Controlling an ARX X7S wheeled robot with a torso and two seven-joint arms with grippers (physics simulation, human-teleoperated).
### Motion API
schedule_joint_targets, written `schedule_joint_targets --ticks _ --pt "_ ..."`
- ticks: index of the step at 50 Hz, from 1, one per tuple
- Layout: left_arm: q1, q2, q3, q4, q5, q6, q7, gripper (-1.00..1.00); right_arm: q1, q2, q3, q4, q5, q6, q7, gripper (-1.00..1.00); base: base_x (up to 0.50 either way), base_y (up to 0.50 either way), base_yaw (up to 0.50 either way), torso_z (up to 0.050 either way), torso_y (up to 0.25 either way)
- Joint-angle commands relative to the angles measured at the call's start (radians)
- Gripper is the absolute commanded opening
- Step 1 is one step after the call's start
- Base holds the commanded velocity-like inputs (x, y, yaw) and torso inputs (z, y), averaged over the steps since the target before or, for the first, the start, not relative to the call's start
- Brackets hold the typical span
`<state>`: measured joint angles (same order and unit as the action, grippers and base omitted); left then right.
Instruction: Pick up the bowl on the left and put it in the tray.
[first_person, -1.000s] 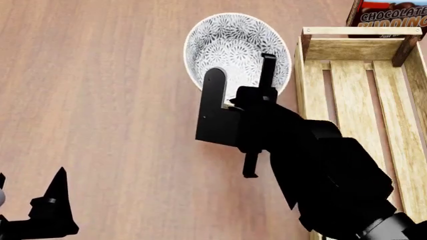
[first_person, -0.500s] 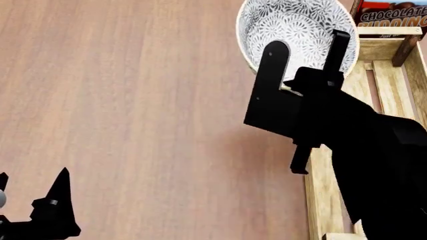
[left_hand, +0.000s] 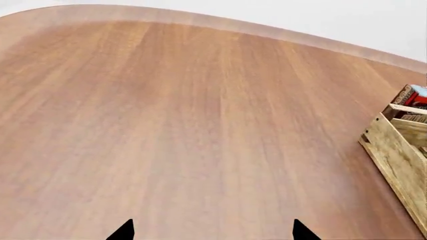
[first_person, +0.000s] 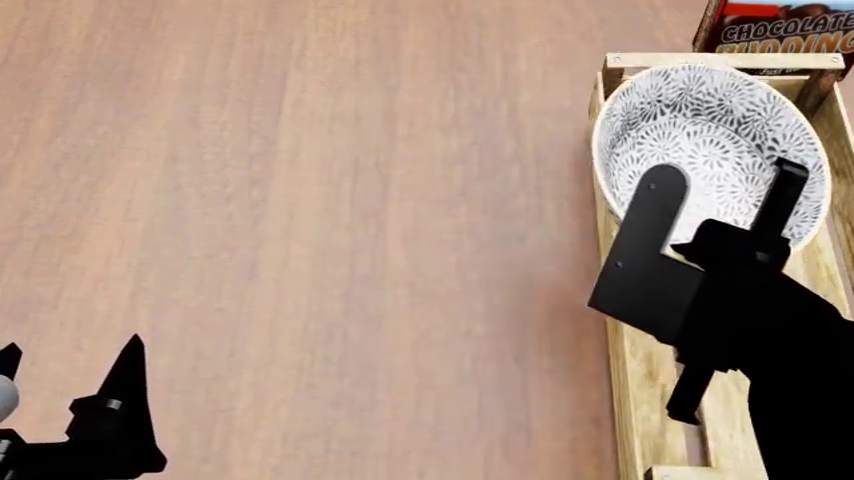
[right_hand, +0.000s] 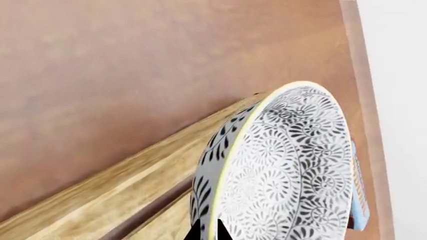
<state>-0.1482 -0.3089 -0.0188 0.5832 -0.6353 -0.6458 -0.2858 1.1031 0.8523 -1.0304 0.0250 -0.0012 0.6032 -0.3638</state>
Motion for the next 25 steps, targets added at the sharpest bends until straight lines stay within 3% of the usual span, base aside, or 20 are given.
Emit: schedule_joint_targets --ticks 1,25 --pt "-0.001 -0.004 0.008 0.004 -0.002 -0.001 -0.006 1.0 -0.052 0.016 0.009 0.042 -0.011 -0.022 0.041 -1.0 0.0 0.0 0.0 0.0 0.0" --pt "-0.007 -0.012 0.017 0.004 -0.007 -0.002 -0.017 1.0 -0.082 -0.038 -0.011 0.205 -0.025 -0.084 0.075 -1.0 0.0 0.0 0.0 0.0 0.001"
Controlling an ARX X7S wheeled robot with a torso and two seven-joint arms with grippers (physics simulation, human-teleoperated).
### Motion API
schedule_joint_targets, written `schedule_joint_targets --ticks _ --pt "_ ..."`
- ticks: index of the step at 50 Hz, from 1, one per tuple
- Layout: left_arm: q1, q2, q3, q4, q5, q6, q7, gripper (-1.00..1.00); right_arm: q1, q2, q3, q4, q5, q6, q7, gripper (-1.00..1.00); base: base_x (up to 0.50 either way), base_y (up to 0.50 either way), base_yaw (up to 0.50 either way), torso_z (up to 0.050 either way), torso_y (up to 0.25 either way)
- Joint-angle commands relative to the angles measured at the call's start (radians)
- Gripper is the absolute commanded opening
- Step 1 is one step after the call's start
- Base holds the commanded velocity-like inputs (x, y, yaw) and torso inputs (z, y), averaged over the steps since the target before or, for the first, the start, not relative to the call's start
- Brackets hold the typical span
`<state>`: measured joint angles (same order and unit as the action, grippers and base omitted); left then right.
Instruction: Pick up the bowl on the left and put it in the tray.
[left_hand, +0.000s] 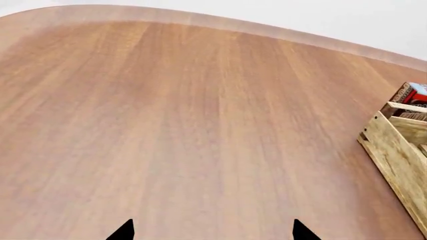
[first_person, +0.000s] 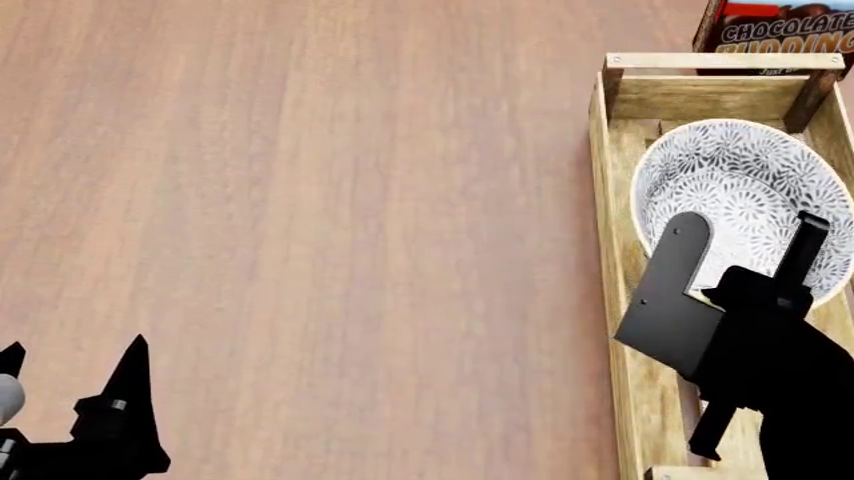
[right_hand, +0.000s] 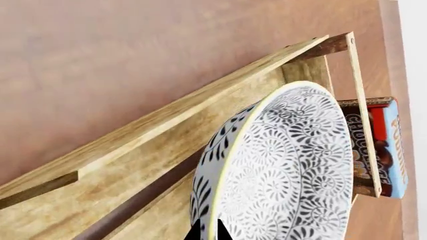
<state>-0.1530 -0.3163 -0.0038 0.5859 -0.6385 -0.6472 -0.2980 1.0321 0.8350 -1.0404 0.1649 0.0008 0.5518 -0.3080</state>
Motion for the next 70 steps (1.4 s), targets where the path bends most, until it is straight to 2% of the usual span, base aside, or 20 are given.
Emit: schedule_joint_targets --ticks 1,25,44,45,70 --pt "-0.002 -0.005 0.001 0.002 -0.006 -0.002 -0.006 1.0 -0.013 -0.022 -0.002 0.068 -0.027 -0.034 0.021 -1.0 0.0 0.0 0.0 0.0 0.0" --pt "-0.004 -0.012 0.009 0.0 -0.009 0.005 -0.011 1.0 -0.02 -0.065 -0.01 0.158 -0.023 -0.077 0.018 -1.0 0.0 0.0 0.0 0.0 0.0" --pt "-0.001 -0.019 0.017 0.011 -0.016 0.004 -0.02 1.0 -0.018 -0.035 0.004 0.082 -0.009 -0.035 0.004 -1.0 0.0 0.0 0.0 0.0 0.0" --pt "-0.002 -0.019 0.017 0.011 -0.016 0.005 -0.021 1.0 -0.018 -0.033 0.002 0.08 -0.012 -0.039 0.004 1.0 0.0 0.0 0.0 0.0 0.0" --pt "-0.002 -0.026 0.023 0.009 -0.023 0.01 -0.027 1.0 -0.006 -0.036 0.009 0.074 -0.012 -0.03 -0.002 1.0 0.0 0.0 0.0 0.0 0.0"
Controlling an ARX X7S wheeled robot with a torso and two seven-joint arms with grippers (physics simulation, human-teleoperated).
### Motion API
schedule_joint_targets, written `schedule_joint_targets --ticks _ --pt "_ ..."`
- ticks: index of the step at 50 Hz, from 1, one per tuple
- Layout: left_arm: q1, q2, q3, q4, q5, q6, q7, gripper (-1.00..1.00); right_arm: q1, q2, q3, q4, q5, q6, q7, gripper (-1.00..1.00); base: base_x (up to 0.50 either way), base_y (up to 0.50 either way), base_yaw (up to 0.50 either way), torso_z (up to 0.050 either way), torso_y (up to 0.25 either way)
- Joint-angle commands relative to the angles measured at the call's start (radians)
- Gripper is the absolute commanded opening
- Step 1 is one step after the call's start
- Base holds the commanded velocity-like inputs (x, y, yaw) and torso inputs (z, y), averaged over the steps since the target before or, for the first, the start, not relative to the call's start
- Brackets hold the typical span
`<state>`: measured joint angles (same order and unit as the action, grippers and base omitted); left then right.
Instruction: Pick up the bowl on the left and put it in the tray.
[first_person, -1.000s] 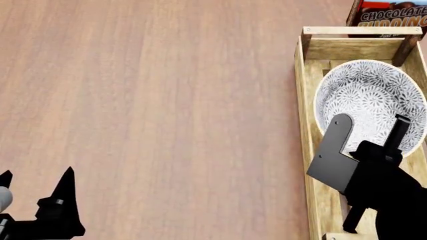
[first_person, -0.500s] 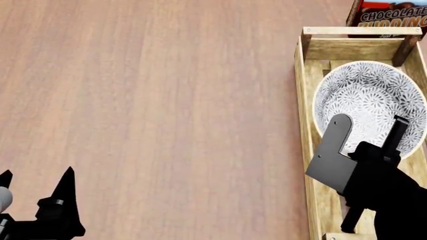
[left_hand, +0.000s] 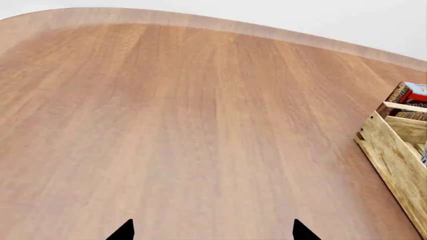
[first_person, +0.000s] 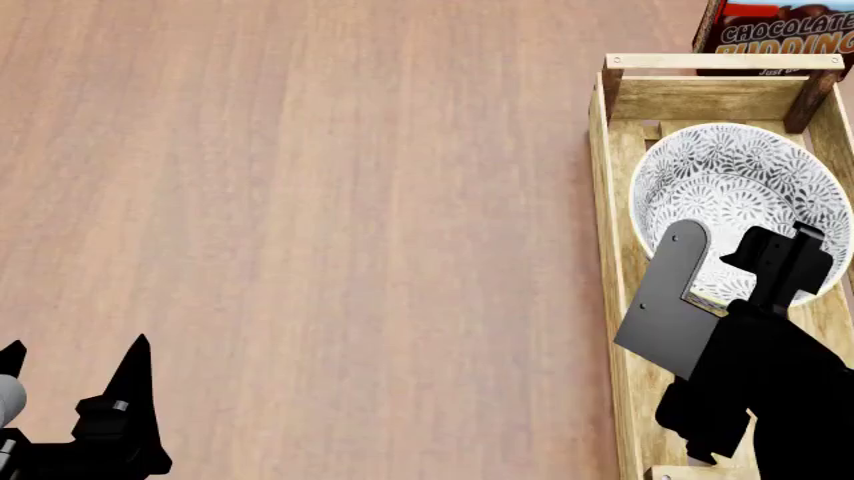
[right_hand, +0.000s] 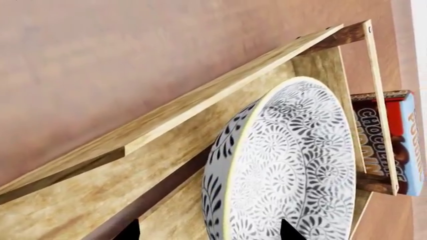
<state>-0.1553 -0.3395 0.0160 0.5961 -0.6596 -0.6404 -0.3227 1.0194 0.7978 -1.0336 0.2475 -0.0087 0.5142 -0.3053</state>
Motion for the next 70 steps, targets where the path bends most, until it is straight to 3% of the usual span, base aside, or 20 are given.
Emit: schedule_joint_targets --ticks 1,37,47,50,58,62,66,70 --pt "0.0 -0.003 0.003 -0.001 -0.002 0.003 -0.003 1.0 0.006 0.001 0.002 -0.009 -0.002 0.008 -0.005 1.0 0.0 0.0 0.0 0.0 0.0" --pt "-0.001 -0.021 -0.006 0.043 -0.043 -0.009 -0.023 1.0 0.132 0.119 0.039 -0.321 0.003 0.226 -0.13 1.0 0.0 0.0 0.0 0.0 0.0" --pt "0.016 -0.028 -0.009 0.065 -0.057 -0.008 -0.025 1.0 0.134 0.208 0.125 -0.548 0.065 0.321 -0.125 1.0 0.0 0.0 0.0 0.0 0.0" --pt "0.019 -0.03 -0.014 0.067 -0.062 -0.006 -0.024 1.0 0.064 0.255 0.235 -0.674 0.164 0.333 -0.045 1.0 0.0 0.0 0.0 0.0 0.0" --pt "0.043 -0.036 -0.026 0.072 -0.057 0.013 -0.023 1.0 -0.306 0.36 0.574 -0.896 0.434 0.303 0.4 1.0 0.0 0.0 0.0 0.0 0.0" --pt "0.063 -0.041 -0.02 0.081 -0.035 0.032 -0.021 1.0 -0.615 0.43 0.776 -1.006 0.593 0.162 0.638 1.0 0.0 0.0 0.0 0.0 0.0" --pt "0.073 -0.042 -0.018 0.085 -0.029 0.043 -0.017 1.0 -0.855 0.47 0.876 -1.056 0.623 0.004 0.746 1.0 0.0 0.0 0.0 0.0 0.0" --pt "0.1 -0.038 -0.01 0.067 0.005 0.089 0.003 1.0 -1.111 0.407 0.99 -1.053 0.621 -0.174 0.854 1.0 0.0 0.0 0.0 0.0 0.0"
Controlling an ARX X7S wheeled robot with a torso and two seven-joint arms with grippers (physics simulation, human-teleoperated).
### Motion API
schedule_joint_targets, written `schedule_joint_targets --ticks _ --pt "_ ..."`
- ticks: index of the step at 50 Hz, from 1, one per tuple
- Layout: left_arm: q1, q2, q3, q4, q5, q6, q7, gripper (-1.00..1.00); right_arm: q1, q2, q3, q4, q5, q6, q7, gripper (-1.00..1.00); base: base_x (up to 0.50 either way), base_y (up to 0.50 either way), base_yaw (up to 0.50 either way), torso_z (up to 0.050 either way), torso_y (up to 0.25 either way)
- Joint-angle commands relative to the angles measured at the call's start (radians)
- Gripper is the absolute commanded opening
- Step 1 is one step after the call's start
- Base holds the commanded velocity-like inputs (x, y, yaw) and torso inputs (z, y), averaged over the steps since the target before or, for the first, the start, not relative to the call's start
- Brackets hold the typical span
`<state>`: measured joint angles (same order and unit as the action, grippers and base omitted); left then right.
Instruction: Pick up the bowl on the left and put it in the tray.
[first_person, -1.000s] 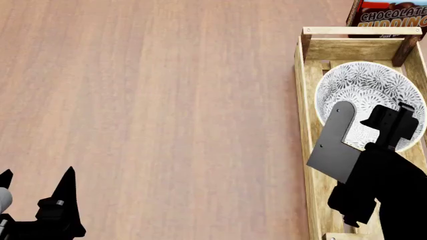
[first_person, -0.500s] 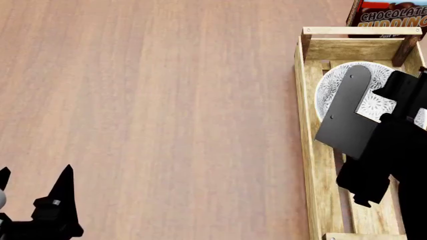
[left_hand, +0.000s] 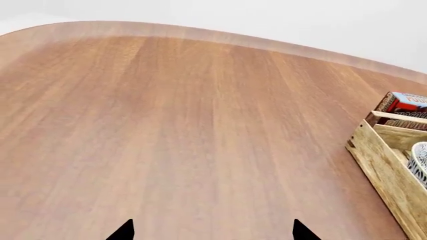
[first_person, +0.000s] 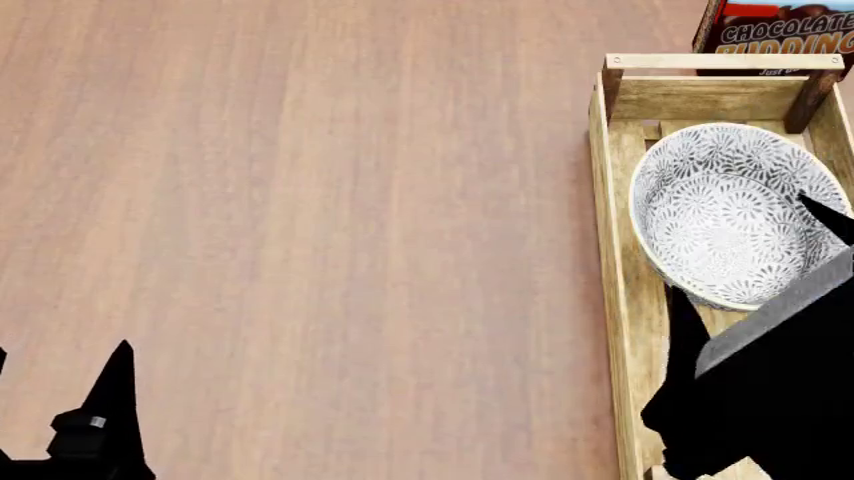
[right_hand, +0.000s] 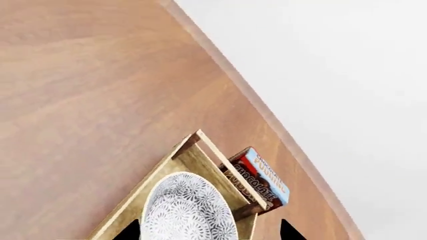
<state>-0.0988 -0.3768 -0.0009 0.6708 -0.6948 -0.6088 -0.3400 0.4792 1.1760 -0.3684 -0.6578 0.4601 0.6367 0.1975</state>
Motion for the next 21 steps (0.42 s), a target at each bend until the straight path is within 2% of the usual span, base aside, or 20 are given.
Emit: schedule_joint_targets --ticks 1,3,5,13,14,17,21 --pt "0.056 0.001 0.01 -0.018 0.051 0.074 0.03 1.0 -0.64 -0.025 0.329 -0.126 0.102 -0.364 0.379 1.0 0.0 0.0 0.0 0.0 0.0" --pt "0.069 0.002 0.015 -0.024 0.067 0.097 0.041 1.0 -0.692 -0.064 0.317 -0.102 0.048 -0.426 0.385 1.0 0.0 0.0 0.0 0.0 0.0" --pt "0.097 0.006 0.021 -0.034 0.097 0.149 0.065 1.0 -0.74 -0.152 0.277 -0.039 -0.002 -0.526 0.381 1.0 0.0 0.0 0.0 0.0 0.0" --pt "0.186 0.033 0.068 -0.135 0.208 0.321 0.143 1.0 -0.79 -0.356 0.192 0.122 -0.097 -0.779 0.355 1.0 0.0 0.0 0.0 0.0 0.0" --pt "0.196 0.037 0.07 -0.147 0.216 0.341 0.151 1.0 -0.794 -0.399 0.185 0.173 -0.071 -0.863 0.324 1.0 0.0 0.0 0.0 0.0 0.0" --pt "0.21 0.048 0.076 -0.181 0.234 0.385 0.167 1.0 -0.786 -0.433 0.145 0.22 -0.049 -0.88 0.29 1.0 0.0 0.0 0.0 0.0 0.0" --pt "0.244 0.07 0.091 -0.247 0.278 0.485 0.198 1.0 -0.775 -0.539 0.093 0.354 -0.031 -1.01 0.214 1.0 0.0 0.0 0.0 0.0 0.0"
